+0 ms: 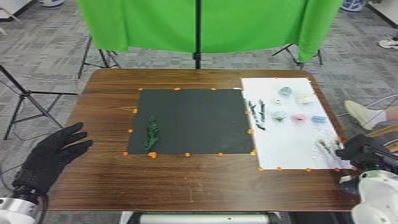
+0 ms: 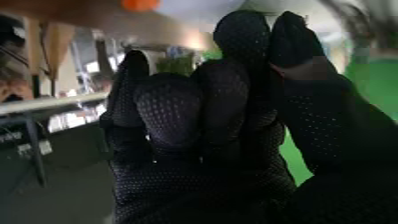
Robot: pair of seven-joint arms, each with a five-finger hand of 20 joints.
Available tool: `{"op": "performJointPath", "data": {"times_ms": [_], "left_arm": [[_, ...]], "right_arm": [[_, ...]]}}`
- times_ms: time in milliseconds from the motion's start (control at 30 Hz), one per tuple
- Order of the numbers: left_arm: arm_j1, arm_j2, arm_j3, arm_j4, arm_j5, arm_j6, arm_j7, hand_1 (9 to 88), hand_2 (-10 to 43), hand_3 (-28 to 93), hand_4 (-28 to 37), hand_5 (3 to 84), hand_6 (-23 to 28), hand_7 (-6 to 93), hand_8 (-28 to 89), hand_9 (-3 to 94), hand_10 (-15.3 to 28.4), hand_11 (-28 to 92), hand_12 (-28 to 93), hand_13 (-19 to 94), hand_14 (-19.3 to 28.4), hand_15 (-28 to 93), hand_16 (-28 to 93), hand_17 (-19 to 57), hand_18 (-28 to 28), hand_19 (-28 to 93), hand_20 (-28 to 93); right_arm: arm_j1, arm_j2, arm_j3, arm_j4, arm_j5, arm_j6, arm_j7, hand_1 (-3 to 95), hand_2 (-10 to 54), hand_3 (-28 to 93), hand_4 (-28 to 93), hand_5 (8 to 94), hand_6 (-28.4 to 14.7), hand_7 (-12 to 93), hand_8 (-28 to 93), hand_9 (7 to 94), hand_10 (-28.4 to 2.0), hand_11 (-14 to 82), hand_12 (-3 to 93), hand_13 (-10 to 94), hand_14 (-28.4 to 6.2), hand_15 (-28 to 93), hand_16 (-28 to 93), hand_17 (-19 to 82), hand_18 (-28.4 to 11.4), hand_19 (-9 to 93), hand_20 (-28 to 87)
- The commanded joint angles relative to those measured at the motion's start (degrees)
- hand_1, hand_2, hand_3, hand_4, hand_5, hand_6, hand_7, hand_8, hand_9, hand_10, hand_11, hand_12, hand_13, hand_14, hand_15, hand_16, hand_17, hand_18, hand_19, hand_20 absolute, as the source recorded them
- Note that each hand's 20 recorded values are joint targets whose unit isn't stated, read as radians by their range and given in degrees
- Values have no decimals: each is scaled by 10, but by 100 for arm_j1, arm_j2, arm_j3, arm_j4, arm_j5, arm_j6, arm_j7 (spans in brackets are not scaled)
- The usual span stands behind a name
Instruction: Arrange flowers
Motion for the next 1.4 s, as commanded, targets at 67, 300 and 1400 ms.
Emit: {"op": "performJointPath", "data": {"times_ms": [67, 300, 1400], "left_arm": [[133, -115, -19, -25, 22, 12, -29, 265, -22, 696, -266, 348, 52, 203, -99, 315, 139, 252, 159, 284, 169, 348, -21, -64, 231, 522, 5], [118, -161, -27, -33, 34, 41, -70, 264, -22, 697, -266, 349, 53, 201, -99, 315, 138, 251, 159, 284, 168, 347, -22, -64, 231, 522, 5], [-148, -22, 217, 77, 15, -47, -232, 264, -21, 697, -268, 348, 52, 203, -100, 316, 138, 254, 159, 284, 168, 348, -21, -64, 231, 522, 4]], "right_arm": [[457, 257, -432, -224, -812, 753, -194, 444, -95, 820, -283, 740, 0, 520, 100, 771, -94, 581, 462, 637, -112, 813, 332, 225, -191, 720, 424], [2023, 139, -1822, -268, -971, 402, -756, 442, -95, 824, -283, 734, -3, 532, 97, 770, -95, 587, 464, 635, -113, 817, 339, 225, -193, 722, 428], [5085, -2486, -5411, 1804, -2174, -1850, -827, 384, -95, 846, -236, 854, 12, 476, 145, 860, -95, 655, 405, 758, -119, 890, 350, 317, -224, 809, 443]]}}
